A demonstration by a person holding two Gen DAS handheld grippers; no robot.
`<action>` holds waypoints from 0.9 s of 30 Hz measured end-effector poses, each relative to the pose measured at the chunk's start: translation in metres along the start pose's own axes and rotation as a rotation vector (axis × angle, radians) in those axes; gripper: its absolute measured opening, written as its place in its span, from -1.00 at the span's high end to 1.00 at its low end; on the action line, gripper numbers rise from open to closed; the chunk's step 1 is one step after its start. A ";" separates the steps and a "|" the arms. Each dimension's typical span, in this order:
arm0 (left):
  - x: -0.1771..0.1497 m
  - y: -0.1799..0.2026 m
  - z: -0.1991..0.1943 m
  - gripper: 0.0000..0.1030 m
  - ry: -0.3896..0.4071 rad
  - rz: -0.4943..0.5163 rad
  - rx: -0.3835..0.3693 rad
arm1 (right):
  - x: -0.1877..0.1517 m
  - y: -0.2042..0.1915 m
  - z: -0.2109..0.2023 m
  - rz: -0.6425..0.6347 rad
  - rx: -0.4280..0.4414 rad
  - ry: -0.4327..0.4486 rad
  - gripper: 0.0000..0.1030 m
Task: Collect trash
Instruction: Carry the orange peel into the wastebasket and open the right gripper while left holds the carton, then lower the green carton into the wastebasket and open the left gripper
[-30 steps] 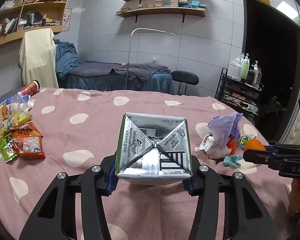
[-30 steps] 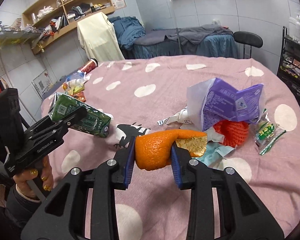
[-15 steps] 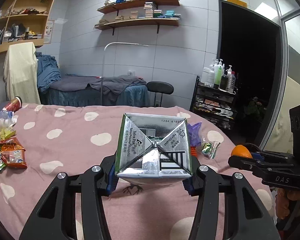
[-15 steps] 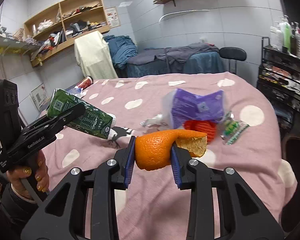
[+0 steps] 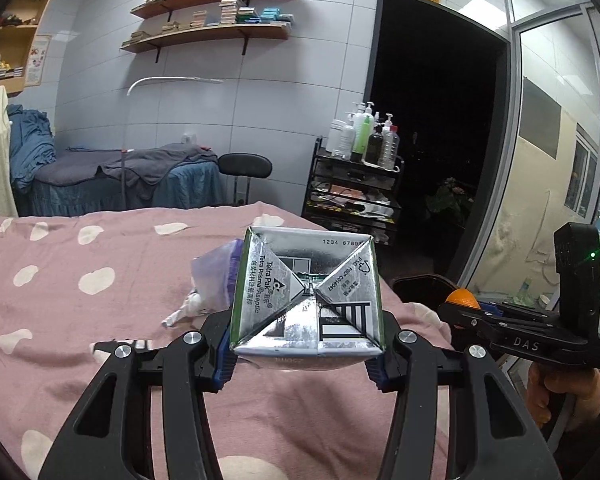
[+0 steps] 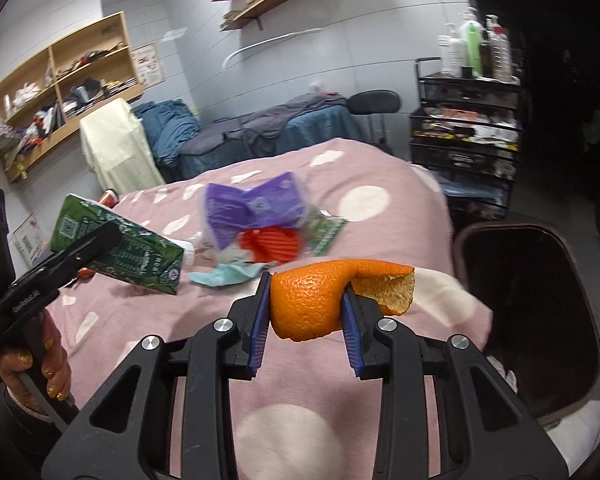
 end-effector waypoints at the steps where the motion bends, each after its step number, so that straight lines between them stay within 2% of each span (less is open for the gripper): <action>1: 0.000 0.006 0.003 0.03 -0.002 0.007 -0.009 | -0.001 0.011 -0.003 0.015 -0.021 0.004 0.36; 9: 0.004 0.049 0.022 0.03 -0.017 0.056 -0.112 | -0.005 0.072 -0.014 0.065 -0.177 0.021 0.36; 13: 0.004 0.068 0.031 0.03 -0.030 0.069 -0.165 | -0.004 0.104 -0.004 0.098 -0.255 0.003 0.36; 19: 0.003 0.091 0.042 0.03 -0.045 0.104 -0.202 | -0.015 0.152 0.031 0.168 -0.336 -0.098 0.34; 21: 0.002 0.097 0.045 0.03 -0.051 0.119 -0.210 | -0.023 0.163 0.043 0.198 -0.343 -0.129 0.24; 23: 0.001 0.101 0.049 0.03 -0.059 0.128 -0.217 | -0.031 0.168 0.049 0.220 -0.352 -0.148 -0.18; 24: 0.001 0.103 0.050 0.03 -0.064 0.129 -0.221 | -0.035 0.172 0.051 0.238 -0.362 -0.152 -0.29; 27: 0.000 0.109 0.055 0.03 -0.076 0.131 -0.235 | -0.043 0.176 0.051 0.266 -0.356 -0.163 -0.34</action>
Point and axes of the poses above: each gripper's, at about its wrist camera, not at the fingertips, and z roughly the way its jaws point, y to its right, x to its top, the point moved 4 cm from there along z, roughly the way its jaws point
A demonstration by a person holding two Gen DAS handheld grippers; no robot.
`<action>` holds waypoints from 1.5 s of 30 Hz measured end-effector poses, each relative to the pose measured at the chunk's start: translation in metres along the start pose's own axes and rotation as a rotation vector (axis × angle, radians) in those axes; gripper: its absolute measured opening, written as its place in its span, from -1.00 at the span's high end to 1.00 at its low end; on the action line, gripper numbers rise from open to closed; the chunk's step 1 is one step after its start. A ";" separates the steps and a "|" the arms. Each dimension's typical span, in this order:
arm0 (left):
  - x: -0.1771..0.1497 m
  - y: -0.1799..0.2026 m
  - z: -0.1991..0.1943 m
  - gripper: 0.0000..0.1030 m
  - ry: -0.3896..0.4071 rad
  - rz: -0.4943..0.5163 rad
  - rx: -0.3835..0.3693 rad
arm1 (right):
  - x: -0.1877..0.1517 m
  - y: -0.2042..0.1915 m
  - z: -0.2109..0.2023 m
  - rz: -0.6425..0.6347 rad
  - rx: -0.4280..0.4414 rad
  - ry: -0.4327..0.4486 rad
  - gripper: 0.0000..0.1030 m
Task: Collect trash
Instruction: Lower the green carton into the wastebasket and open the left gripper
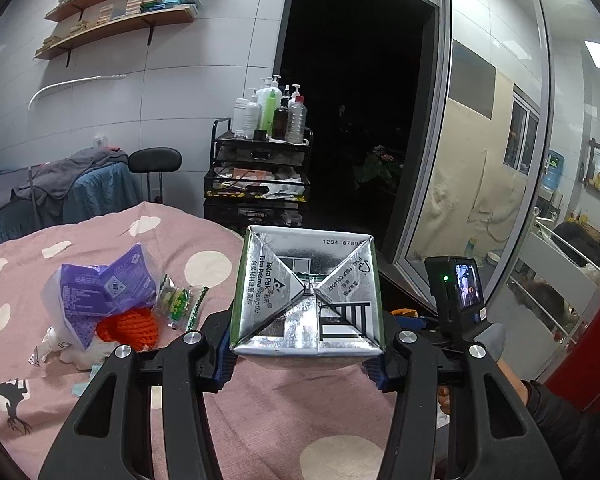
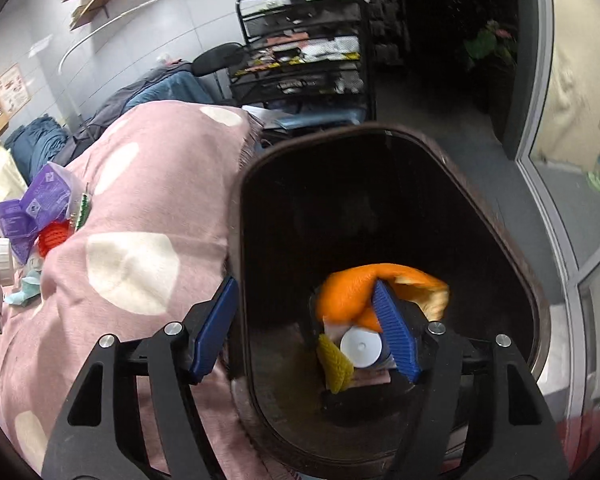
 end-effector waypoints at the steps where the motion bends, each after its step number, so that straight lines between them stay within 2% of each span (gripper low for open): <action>1: 0.000 0.001 0.002 0.03 -0.004 0.000 -0.007 | -0.002 0.002 -0.001 0.004 0.000 0.004 -0.35; 6: 0.005 0.011 0.016 0.03 -0.022 0.008 -0.038 | -0.009 0.010 -0.022 0.021 -0.012 0.059 -0.49; 22: 0.007 0.060 0.083 0.03 -0.161 0.048 -0.111 | -0.015 0.051 -0.100 0.126 -0.127 0.221 -0.60; 35: -0.003 0.084 0.125 0.02 -0.267 0.094 -0.119 | -0.017 0.076 -0.121 0.177 -0.161 0.249 -0.63; 42: -0.010 0.086 0.141 0.00 -0.324 0.120 -0.081 | -0.018 0.078 -0.120 0.172 -0.159 0.240 -0.68; 43: -0.011 0.086 0.141 -0.07 -0.326 0.127 -0.074 | -0.018 0.078 -0.119 0.173 -0.160 0.241 -0.69; 44: -0.011 0.086 0.141 -0.31 -0.328 0.136 -0.065 | -0.017 0.079 -0.119 0.174 -0.162 0.240 -0.70; 45: -0.012 0.086 0.139 -0.46 -0.324 0.145 -0.054 | -0.017 0.079 -0.119 0.176 -0.163 0.239 -0.70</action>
Point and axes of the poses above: each gripper's, at about its wrist camera, not at the fingertips, and z roughly the way its jaws point, y to its right, x to its top, the point moved 4 cm from there along z, roughly the way its jaws point
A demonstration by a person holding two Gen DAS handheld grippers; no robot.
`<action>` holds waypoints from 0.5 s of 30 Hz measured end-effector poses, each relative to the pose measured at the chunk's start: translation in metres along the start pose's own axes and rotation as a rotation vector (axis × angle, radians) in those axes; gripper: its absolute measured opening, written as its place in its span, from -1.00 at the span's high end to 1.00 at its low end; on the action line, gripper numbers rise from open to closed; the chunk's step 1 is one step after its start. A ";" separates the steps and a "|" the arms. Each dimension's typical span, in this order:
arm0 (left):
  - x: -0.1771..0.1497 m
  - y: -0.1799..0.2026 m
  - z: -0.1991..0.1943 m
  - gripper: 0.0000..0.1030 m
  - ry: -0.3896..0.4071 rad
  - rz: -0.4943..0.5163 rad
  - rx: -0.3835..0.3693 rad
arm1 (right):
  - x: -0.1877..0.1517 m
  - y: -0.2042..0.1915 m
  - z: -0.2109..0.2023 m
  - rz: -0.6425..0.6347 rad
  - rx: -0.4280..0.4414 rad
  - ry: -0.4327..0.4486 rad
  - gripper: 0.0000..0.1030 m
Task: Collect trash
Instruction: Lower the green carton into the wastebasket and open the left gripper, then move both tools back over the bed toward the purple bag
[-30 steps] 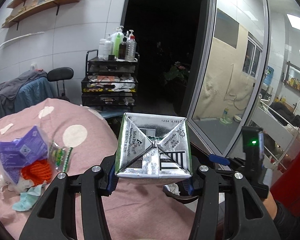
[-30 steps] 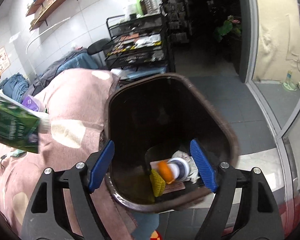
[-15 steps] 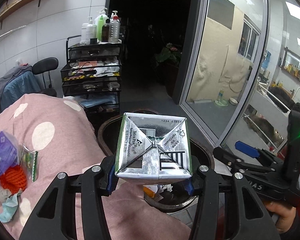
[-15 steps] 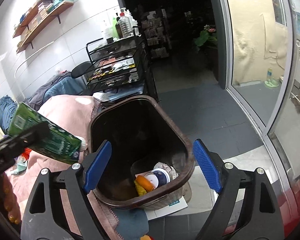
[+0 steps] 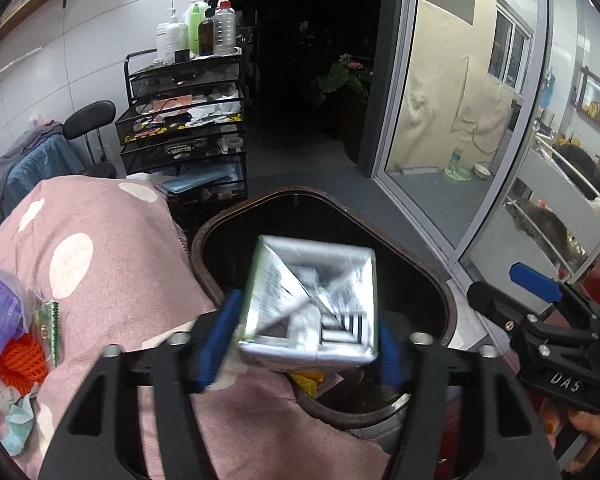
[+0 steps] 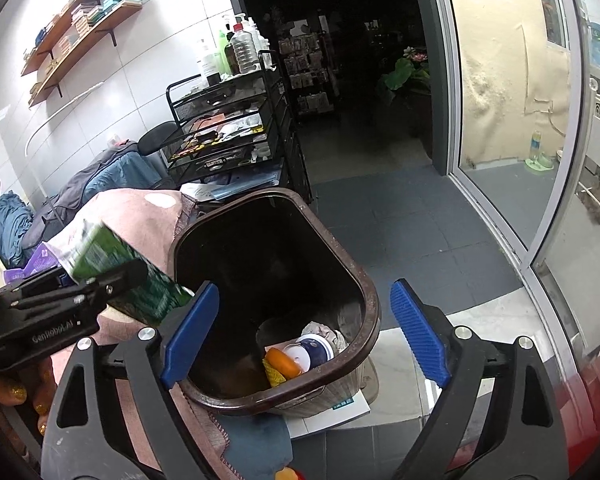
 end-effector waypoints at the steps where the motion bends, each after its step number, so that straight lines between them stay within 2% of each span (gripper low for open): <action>1: -0.001 0.000 -0.003 -0.69 0.009 0.007 0.006 | 0.000 0.001 0.000 0.003 -0.003 0.002 -0.70; 8: 0.000 -0.007 -0.024 -0.87 0.065 0.000 0.004 | 0.002 0.004 0.001 0.020 -0.006 0.011 -0.74; 12: 0.000 -0.012 -0.040 -0.89 0.107 -0.037 -0.021 | 0.002 -0.002 0.002 0.009 0.003 0.008 -0.74; 15: -0.002 -0.015 -0.054 -0.89 0.144 -0.040 -0.011 | 0.002 -0.009 0.002 -0.006 0.016 0.009 -0.75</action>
Point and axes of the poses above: each gripper's, at about its wrist camera, not at the fingertips, and z roughly the way its jaws point, y to its right, x to its top, the point moved 4 cm from there along z, roughly the way its jaws point
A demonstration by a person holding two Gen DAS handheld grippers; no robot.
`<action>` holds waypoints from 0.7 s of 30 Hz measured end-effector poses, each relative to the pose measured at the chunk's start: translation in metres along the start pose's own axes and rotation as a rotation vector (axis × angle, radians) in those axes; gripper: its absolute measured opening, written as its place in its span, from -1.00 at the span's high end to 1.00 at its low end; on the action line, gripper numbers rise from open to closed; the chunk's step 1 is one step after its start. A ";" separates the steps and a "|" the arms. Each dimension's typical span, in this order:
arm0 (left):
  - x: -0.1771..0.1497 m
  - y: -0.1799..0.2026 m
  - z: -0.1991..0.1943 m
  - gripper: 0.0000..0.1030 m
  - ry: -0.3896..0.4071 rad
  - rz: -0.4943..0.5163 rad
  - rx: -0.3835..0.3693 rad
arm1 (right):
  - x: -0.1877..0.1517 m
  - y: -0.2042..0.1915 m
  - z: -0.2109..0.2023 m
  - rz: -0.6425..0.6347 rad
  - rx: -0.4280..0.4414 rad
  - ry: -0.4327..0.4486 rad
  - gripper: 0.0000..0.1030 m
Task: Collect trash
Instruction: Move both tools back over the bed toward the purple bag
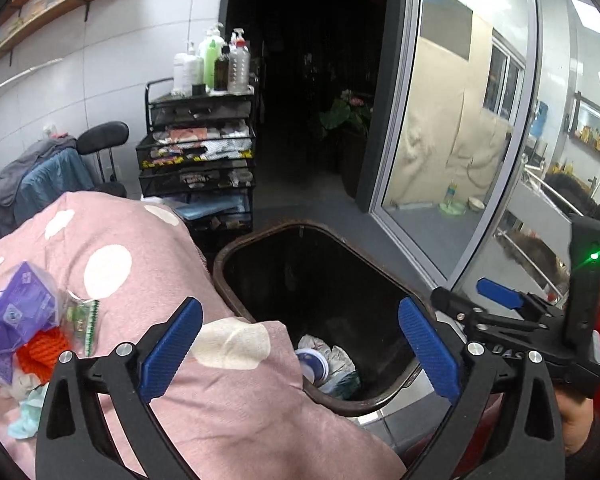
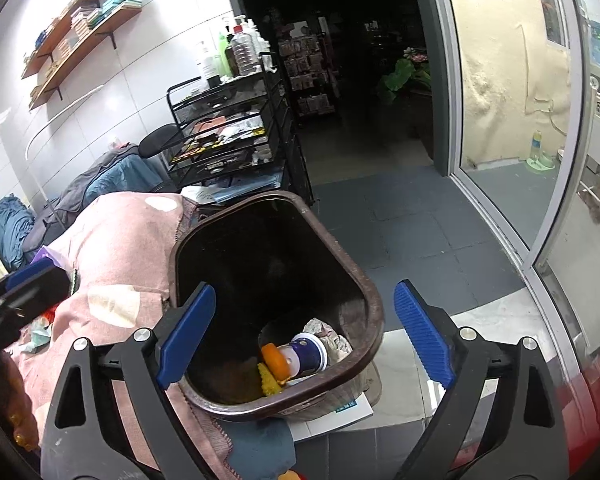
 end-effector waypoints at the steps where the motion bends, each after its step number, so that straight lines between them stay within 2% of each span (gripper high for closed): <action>1: -0.001 -0.001 -0.003 -0.89 0.009 0.005 0.010 | 0.000 -0.003 0.000 -0.006 0.008 0.001 -0.75; 5: -0.005 -0.007 -0.018 -0.89 0.041 -0.001 0.028 | 0.001 -0.017 -0.002 -0.031 0.035 0.008 -0.76; 11: -0.015 -0.027 -0.036 -0.89 0.057 -0.062 0.040 | -0.002 -0.044 0.001 -0.067 0.088 -0.006 -0.78; 21: -0.043 -0.073 -0.072 -0.89 0.085 -0.143 0.148 | -0.011 -0.100 0.004 -0.156 0.192 -0.027 -0.78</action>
Point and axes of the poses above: each gripper's, at about its wrist camera, not at the fingertips, and z roughly the way its jaws point, y to its right, x to its top, the point moved 4 cm from there along z, roughly the way its jaws point
